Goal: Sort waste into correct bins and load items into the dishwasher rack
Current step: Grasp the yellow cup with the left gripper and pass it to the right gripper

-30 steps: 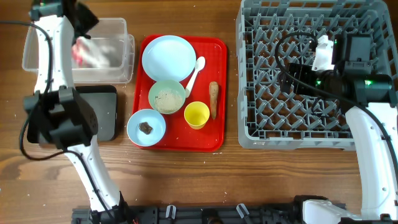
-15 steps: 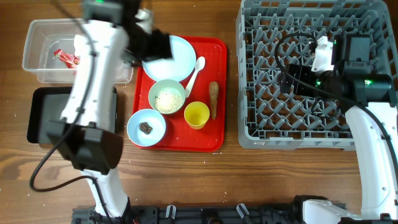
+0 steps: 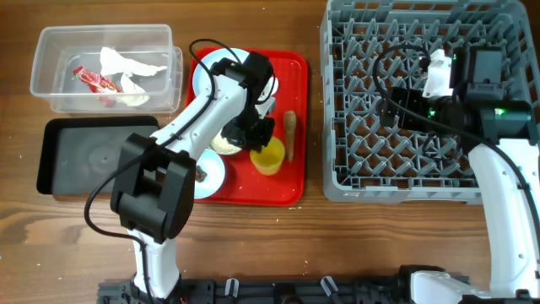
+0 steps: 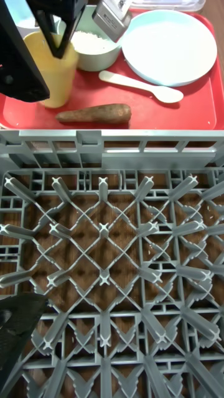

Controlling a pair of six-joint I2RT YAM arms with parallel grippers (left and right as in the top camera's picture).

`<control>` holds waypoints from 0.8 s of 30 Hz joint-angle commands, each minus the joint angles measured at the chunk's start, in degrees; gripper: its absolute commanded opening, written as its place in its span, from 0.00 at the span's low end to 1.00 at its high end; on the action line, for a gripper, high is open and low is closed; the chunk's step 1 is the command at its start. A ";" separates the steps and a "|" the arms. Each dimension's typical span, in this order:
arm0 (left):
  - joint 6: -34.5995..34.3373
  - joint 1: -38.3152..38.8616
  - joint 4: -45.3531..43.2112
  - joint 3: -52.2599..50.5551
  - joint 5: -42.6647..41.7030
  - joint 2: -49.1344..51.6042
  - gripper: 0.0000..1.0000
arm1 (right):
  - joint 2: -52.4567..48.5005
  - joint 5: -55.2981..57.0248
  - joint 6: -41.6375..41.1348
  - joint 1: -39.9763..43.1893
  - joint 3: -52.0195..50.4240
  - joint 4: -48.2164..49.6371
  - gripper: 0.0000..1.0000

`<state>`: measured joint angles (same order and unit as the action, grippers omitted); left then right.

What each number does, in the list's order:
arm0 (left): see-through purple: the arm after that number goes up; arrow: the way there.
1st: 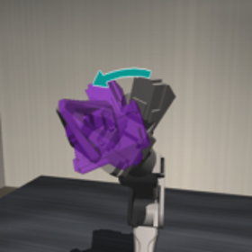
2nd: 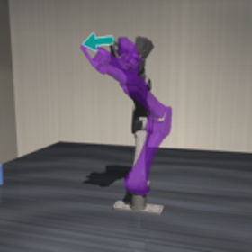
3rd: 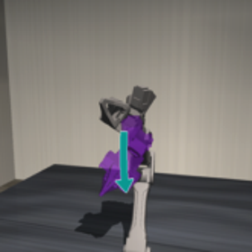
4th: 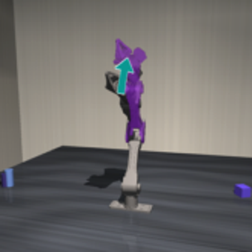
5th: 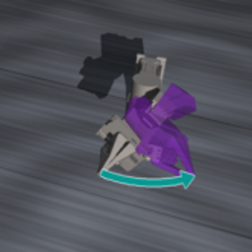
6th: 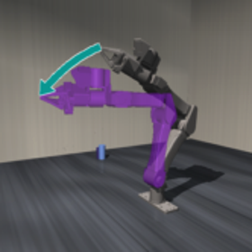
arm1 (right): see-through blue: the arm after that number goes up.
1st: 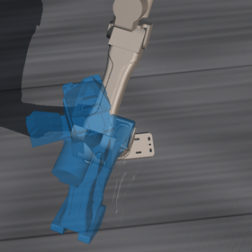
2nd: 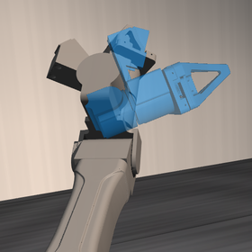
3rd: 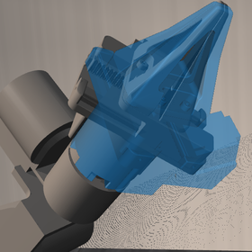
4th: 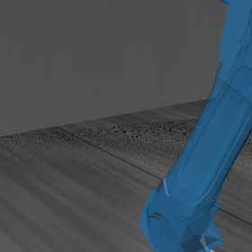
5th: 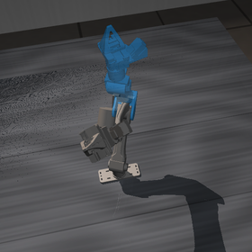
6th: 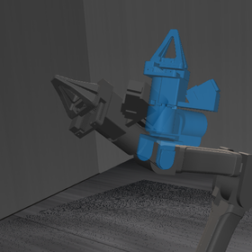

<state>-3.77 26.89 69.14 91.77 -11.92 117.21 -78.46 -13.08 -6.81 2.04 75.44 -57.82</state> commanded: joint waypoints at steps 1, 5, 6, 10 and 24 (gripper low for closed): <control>-1.40 -0.07 0.07 0.39 -2.84 -0.11 0.04 | -0.09 -0.39 -0.76 -0.15 1.05 0.11 1.00; -1.36 -3.93 4.83 8.81 -20.70 -1.36 0.04 | -0.11 -10.36 -0.61 -0.15 0.98 0.90 1.00; -1.36 -5.99 4.59 9.97 -27.43 -2.10 0.04 | -0.22 -18.18 0.87 -0.15 0.94 2.49 1.00; -0.92 -15.78 0.31 10.47 -58.07 -3.15 0.04 | -2.80 -40.59 5.11 -0.33 0.94 9.97 1.00; -1.20 -15.02 -3.32 10.47 -78.44 -3.15 0.04 | -13.99 -57.37 0.50 -11.89 0.94 44.06 1.00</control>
<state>-5.04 10.70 65.71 101.23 -88.40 115.92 -90.80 -68.62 -3.64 -9.15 75.53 -15.94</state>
